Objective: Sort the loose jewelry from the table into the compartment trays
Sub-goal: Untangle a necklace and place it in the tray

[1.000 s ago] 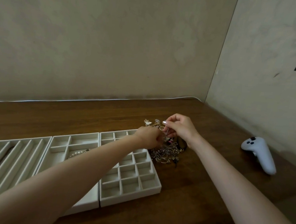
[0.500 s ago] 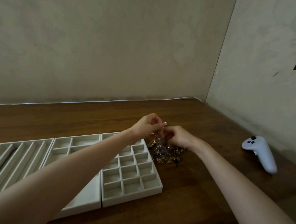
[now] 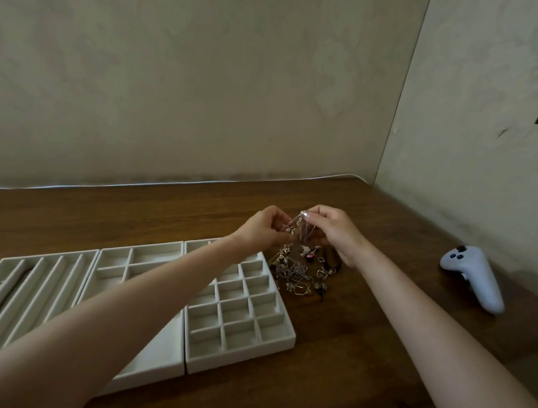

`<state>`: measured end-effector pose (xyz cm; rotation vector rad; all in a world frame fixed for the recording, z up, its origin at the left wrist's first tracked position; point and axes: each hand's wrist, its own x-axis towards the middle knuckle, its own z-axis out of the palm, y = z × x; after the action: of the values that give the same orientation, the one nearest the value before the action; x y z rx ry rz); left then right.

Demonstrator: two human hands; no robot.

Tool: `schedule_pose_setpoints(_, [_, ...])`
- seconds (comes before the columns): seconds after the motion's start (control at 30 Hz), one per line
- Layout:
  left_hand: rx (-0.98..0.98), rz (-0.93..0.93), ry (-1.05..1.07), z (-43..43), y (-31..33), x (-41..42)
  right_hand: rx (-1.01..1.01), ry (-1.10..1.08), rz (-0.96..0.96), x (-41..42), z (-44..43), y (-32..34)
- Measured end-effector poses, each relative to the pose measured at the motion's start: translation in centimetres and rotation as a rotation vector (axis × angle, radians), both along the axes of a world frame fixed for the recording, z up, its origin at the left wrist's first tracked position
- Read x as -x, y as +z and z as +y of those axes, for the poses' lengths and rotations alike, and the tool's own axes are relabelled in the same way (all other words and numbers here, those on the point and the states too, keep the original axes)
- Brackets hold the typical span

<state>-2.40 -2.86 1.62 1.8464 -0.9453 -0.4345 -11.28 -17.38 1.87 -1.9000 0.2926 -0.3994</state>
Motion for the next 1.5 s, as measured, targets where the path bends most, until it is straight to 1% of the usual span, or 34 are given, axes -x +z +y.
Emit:
schedule_pose_setpoints(0.1, [-0.064,-0.112,0.046,-0.3,-0.1,0.1,-0.064,-0.006,-0.053,0.0,0.5,0.4])
schedule_pose_setpoints(0.2, [-0.059,-0.128,0.093,-0.4,0.1,0.0,-0.185,0.022,-0.129,0.0,0.9,0.9])
schedule_pose_setpoints(0.23, [-0.050,-0.106,0.105,-0.4,0.1,0.0,-0.242,0.032,-0.157,0.0,1.0,1.1])
schedule_pose_setpoints(0.27, [-0.029,-0.045,0.108,-0.4,0.1,-0.1,-0.286,0.042,-0.183,0.1,1.0,1.5])
schedule_pose_setpoints(0.4, [0.111,0.357,0.019,0.1,0.6,0.6,-0.357,0.069,-0.214,0.1,1.0,2.5])
schedule_pose_setpoints(0.47, [0.131,0.477,-0.058,0.2,0.9,0.9,-0.410,0.081,-0.226,0.0,1.0,2.7])
schedule_pose_setpoints(0.5, [0.123,0.488,-0.092,0.3,1.0,1.0,-0.422,0.087,-0.238,0.0,1.0,2.8])
schedule_pose_setpoints(0.57, [0.095,0.446,-0.120,0.3,1.1,1.2,-0.422,0.069,-0.264,0.0,1.0,2.9])
schedule_pose_setpoints(0.73, [0.075,0.329,-0.063,0.5,0.9,0.9,-0.384,-0.074,-0.268,0.2,0.6,2.9])
schedule_pose_setpoints(0.87, [0.035,0.262,-0.021,0.9,0.9,0.5,-0.346,-0.139,-0.284,0.5,0.1,2.8])
schedule_pose_setpoints(0.93, [0.024,0.253,-0.037,1.1,0.8,0.6,-0.356,-0.159,-0.295,0.5,-0.1,2.7])
schedule_pose_setpoints(1.03, [0.034,0.239,-0.063,1.5,0.4,0.4,-0.412,-0.176,-0.318,0.5,-0.3,2.8])
schedule_pose_setpoints(1.13, [0.027,0.218,-0.069,1.6,0.2,0.4,-0.523,-0.181,-0.359,0.5,-0.4,3.0])
schedule_pose_setpoints(1.23, [0.019,0.222,-0.032,1.6,0.1,0.5,-0.636,-0.192,-0.408,0.7,-0.3,3.3])
schedule_pose_setpoints(1.33, [0.079,0.257,0.006,1.6,0.0,0.5,-0.697,-0.177,-0.395,0.9,-0.3,3.6])
schedule_pose_setpoints(1.43, [0.196,0.280,0.034,1.7,-0.1,0.4,-0.627,-0.137,-0.321,1.1,-0.5,3.6])
schedule_pose_setpoints(1.5, [0.239,0.253,0.060,1.5,0.0,0.2,-0.558,-0.118,-0.272,1.0,-0.5,3.4])
